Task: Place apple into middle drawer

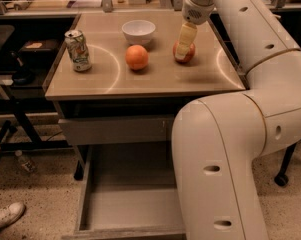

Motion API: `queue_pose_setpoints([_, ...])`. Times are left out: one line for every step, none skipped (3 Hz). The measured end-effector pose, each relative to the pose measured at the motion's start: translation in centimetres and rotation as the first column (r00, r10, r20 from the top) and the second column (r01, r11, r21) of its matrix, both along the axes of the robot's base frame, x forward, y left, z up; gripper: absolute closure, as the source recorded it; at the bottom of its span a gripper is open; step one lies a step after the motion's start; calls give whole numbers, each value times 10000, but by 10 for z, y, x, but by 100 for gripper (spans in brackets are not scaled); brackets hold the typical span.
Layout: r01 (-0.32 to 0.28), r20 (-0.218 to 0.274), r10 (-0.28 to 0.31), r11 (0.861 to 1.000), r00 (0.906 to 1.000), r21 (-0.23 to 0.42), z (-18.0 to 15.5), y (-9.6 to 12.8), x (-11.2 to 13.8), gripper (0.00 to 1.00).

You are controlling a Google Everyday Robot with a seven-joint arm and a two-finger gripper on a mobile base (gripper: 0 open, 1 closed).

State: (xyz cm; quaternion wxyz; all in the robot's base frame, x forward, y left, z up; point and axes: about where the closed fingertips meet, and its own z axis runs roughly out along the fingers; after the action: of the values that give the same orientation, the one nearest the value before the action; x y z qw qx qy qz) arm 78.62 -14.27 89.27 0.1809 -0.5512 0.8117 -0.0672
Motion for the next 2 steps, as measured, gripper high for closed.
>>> queue_pose_setpoints([-4, -201, 2, 10000, 9998, -73, -16, -3, 2, 0])
queue_pose_setpoints([-7, -442, 1, 9999, 9990, -119, -32, -6, 2, 0])
